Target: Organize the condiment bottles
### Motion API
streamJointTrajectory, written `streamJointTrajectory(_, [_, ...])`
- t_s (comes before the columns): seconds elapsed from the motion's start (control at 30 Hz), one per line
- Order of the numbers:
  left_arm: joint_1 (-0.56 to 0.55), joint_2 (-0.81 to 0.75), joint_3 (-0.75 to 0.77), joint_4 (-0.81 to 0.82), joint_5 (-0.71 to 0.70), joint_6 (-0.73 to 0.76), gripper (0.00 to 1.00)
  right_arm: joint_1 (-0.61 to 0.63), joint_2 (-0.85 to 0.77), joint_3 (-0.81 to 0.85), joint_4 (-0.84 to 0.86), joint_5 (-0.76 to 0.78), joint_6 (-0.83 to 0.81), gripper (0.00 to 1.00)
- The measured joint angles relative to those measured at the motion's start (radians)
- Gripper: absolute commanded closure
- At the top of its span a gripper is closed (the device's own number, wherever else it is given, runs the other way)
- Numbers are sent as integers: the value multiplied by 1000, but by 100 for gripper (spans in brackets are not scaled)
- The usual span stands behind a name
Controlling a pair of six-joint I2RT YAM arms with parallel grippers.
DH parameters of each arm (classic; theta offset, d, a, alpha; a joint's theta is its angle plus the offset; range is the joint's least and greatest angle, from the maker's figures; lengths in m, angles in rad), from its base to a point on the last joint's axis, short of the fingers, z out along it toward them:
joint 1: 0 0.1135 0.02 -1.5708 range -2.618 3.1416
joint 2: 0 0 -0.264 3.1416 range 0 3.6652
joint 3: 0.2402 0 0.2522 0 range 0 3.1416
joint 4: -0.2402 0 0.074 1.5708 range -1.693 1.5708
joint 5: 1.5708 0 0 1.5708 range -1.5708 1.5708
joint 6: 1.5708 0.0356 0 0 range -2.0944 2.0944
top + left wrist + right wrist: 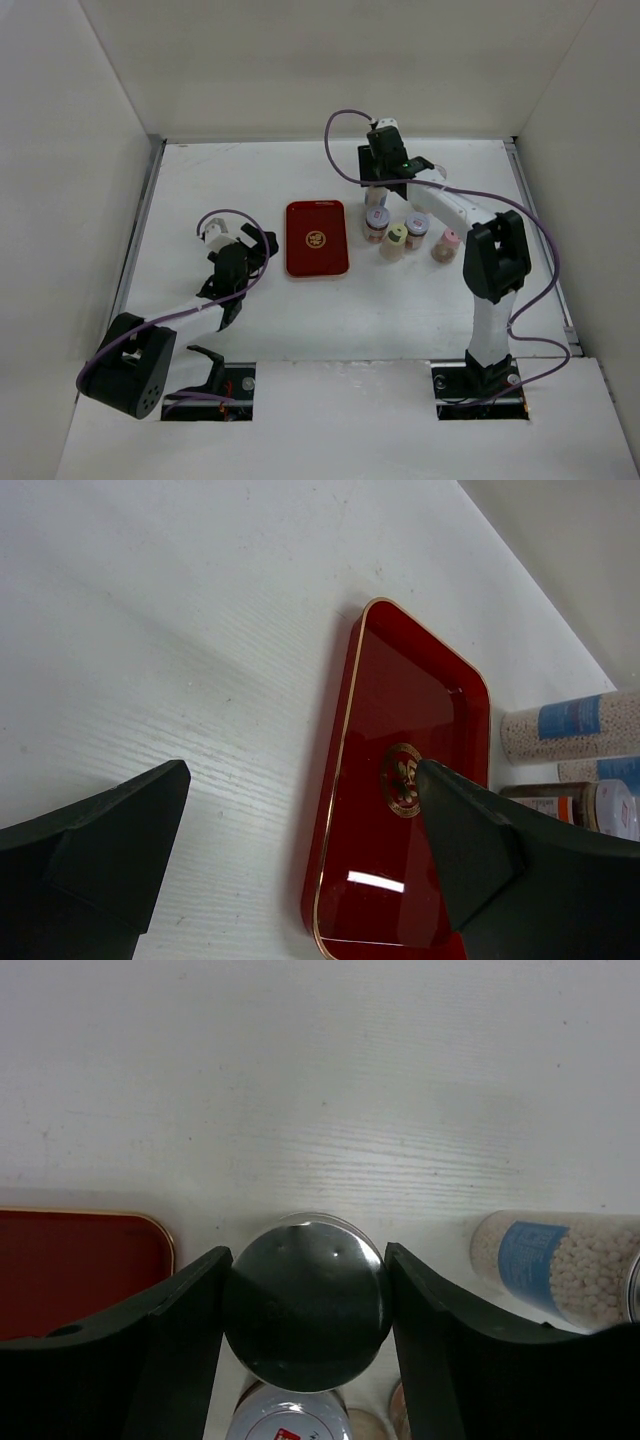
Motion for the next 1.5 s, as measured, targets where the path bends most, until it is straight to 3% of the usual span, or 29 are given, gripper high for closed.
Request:
streamJointTrajectory(0.33, [11,-6,0,0,0,0,0,15,-65,-110,210,52,-5,58])
streamJointTrajectory(0.57, [23,-15,-3,5,-3,0,0,135,-81,-92,329,81,-26,58])
streamJointTrajectory(0.87, [36,-28,-8,6,-5,-3,0,295,-13,-34,359,30,-25,58])
streamJointTrajectory(1.27, [42,-29,-11,7,-4,-7,0,320,130,35,369,14,-29,55])
streamJointTrajectory(1.37, [42,-29,-11,7,-4,-7,0,328,136,47,373,18,-32,47])
streamJointTrajectory(1.5, [42,-28,-11,7,-4,-8,0,342,137,48,375,19,-32,23])
